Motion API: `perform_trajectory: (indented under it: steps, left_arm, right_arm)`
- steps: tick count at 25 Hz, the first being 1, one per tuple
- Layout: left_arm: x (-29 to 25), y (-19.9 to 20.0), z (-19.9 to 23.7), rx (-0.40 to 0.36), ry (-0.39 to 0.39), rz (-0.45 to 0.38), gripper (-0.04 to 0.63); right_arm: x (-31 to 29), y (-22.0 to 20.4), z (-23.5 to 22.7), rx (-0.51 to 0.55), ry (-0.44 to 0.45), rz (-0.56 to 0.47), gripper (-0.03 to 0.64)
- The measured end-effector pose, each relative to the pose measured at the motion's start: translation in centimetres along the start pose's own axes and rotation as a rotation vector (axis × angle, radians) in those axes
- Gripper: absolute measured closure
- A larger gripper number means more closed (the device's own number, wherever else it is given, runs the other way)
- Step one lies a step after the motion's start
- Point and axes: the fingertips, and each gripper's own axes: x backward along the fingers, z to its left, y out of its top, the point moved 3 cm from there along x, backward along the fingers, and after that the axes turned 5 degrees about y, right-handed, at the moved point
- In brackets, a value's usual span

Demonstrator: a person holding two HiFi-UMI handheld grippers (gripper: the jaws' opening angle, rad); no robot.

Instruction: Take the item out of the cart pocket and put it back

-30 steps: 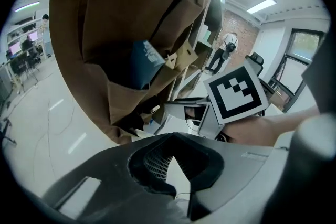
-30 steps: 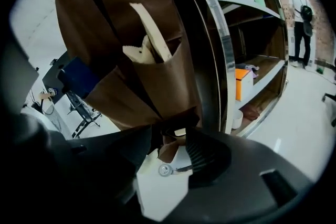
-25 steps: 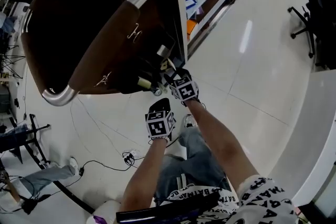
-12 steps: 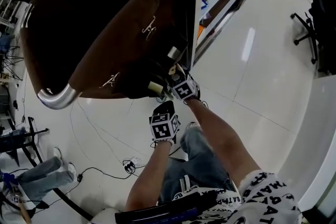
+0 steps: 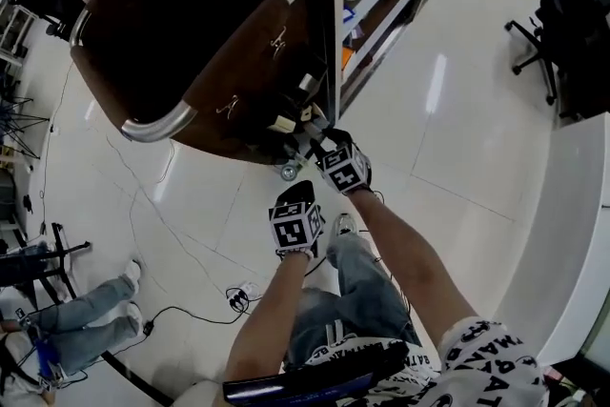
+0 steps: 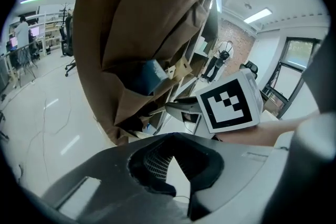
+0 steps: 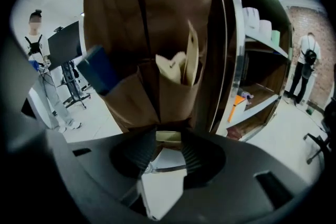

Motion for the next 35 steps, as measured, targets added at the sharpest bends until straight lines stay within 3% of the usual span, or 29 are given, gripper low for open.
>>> perform_trajectory:
  steps: [5, 14, 19, 29, 35]
  left_arm:
    - [7.3, -0.4, -1.7, -0.007, -0.033, -0.028, 0.594]
    - [23.6, -1.6, -2.6, -0.022, -0.141, -0.182, 0.594]
    - [30.5, -3.2, -3.7, -0.078, -0.212, -0.226, 0.594]
    - [36.6, -4.4, -5.5, -0.052, -0.262, -0.278, 0.594]
    - [36.9, -4.8, -7.2, -0.031, -0.288, -0.291, 0.594]
  right_arm:
    - [8.7, 1.5, 3.0, -0.055, -0.063, -0.052, 0.457]
    - [26.0, 3.0, 12.0, -0.087, -0.174, -0.148, 0.459]
    - [35.1, 3.9, 16.2, -0.134, -0.206, -0.203, 0.459]
    - [44.5, 4.1, 24.0, -0.151, -0.192, -0.232, 0.459]
    - [45.9, 3.3, 24.7, -0.154, -0.17, -0.241, 0.459]
